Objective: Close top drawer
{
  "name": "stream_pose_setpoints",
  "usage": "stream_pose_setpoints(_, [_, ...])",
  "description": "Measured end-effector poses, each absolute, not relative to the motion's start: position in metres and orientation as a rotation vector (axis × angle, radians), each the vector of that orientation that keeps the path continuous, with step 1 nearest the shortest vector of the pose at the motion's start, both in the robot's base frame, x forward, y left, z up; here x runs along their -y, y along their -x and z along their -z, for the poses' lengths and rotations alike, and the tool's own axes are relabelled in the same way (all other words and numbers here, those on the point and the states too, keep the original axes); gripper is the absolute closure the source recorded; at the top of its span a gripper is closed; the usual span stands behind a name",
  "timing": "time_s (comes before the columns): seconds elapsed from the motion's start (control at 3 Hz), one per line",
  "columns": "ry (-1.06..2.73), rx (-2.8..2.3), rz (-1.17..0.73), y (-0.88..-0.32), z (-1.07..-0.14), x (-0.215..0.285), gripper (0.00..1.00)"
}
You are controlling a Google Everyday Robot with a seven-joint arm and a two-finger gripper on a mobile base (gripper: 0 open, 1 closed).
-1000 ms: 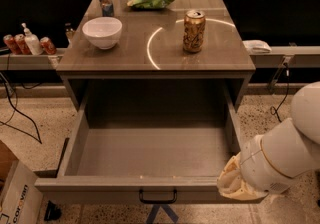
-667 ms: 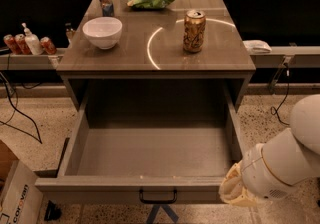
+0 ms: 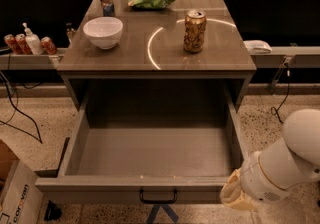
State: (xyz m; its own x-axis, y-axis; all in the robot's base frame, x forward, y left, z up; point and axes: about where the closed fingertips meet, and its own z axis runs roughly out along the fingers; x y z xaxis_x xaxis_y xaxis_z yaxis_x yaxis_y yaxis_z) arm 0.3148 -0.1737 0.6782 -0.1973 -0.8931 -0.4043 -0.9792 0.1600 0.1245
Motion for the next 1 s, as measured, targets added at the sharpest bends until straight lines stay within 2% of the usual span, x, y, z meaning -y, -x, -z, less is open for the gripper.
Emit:
stream_pose_setpoints(0.33, [1.788, -2.209, -0.491, -0.354, -0.659, 0.186, 1.00])
stream_pose_setpoints(1.0, [1.755, -2.210, -0.450, -0.366, -0.653, 0.181, 1.00])
